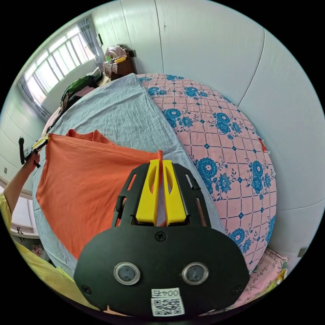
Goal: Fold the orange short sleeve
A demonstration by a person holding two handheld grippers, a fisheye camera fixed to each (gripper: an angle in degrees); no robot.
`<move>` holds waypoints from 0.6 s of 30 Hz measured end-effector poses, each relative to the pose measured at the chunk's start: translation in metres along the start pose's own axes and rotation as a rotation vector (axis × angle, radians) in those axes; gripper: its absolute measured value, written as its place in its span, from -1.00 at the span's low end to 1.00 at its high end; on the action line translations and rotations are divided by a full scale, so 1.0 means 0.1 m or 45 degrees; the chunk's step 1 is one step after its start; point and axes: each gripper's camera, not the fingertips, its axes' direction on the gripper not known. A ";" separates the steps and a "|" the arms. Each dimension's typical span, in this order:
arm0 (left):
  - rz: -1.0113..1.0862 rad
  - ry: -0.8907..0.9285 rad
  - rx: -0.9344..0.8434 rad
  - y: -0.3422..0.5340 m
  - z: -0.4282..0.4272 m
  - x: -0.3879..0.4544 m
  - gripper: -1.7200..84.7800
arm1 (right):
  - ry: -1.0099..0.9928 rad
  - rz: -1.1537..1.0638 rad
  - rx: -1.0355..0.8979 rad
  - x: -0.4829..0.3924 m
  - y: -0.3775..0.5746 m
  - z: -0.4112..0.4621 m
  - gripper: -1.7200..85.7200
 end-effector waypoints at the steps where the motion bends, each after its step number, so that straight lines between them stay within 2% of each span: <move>1: 0.017 -0.033 -0.024 -0.02 0.05 0.03 -0.92 | 0.014 0.006 -0.025 0.00 -0.04 0.05 -0.96; 7: 0.074 -0.091 -0.130 -0.09 0.26 0.04 -0.89 | 0.003 0.054 -0.107 0.08 -0.18 0.12 -0.89; 9: -0.027 -0.026 -0.133 -0.10 0.28 -0.13 -0.87 | -0.039 0.105 -0.125 0.19 -0.21 0.09 -0.85; 11: -0.235 0.133 -0.136 -0.09 0.29 -0.49 -0.82 | -0.085 0.213 -0.108 0.41 -0.22 -0.01 -0.76; 14: -0.542 0.296 -0.056 0.03 0.21 -1.06 -0.78 | -0.233 0.356 -0.010 0.73 -0.11 -0.26 -0.73; 18: -0.683 0.325 -0.047 0.23 0.03 -1.52 -0.77 | -0.386 0.403 0.023 0.93 0.15 -0.51 -0.74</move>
